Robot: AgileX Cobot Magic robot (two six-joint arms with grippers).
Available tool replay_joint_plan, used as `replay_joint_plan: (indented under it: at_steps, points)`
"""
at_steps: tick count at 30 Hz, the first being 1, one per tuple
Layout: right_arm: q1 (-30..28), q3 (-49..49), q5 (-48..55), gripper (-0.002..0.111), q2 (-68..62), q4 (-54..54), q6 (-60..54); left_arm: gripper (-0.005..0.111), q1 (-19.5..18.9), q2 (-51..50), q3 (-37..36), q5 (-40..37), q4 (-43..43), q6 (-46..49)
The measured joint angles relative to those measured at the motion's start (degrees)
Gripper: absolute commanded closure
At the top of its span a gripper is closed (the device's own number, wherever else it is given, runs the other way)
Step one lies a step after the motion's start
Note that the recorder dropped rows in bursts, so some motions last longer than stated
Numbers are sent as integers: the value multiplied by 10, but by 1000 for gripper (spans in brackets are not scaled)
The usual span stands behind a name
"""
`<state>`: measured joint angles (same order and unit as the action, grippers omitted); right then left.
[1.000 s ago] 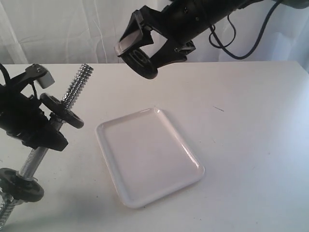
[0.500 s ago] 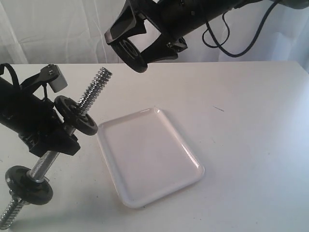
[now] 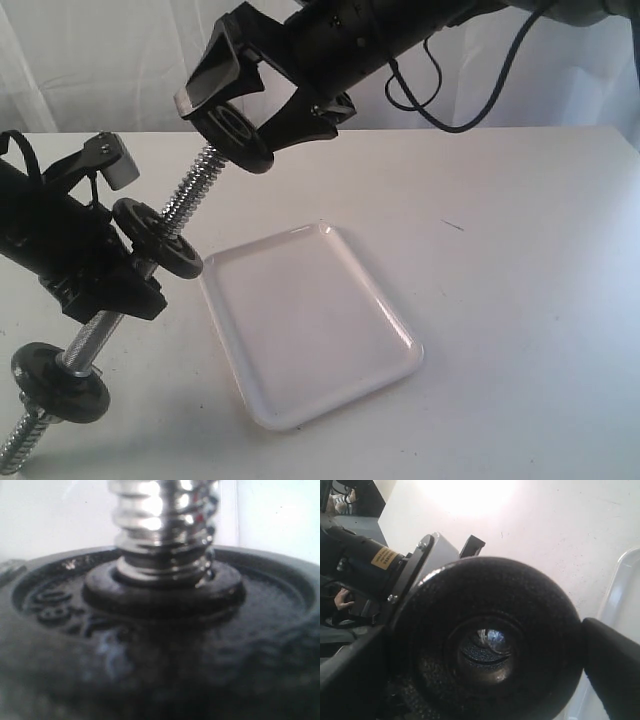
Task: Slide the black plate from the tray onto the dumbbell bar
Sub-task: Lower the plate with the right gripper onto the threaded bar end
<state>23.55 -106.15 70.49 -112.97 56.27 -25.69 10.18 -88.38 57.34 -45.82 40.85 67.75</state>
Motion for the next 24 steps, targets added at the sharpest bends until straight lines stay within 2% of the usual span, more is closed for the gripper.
replay_joint_plan:
  at_steps: [16,24]
  points:
    - [0,0,0,108,0,-21,2,107,0,0,0,0,2,1]
    - [20,0,-4,108,0,-22,6,107,0,0,0,0,2,2]
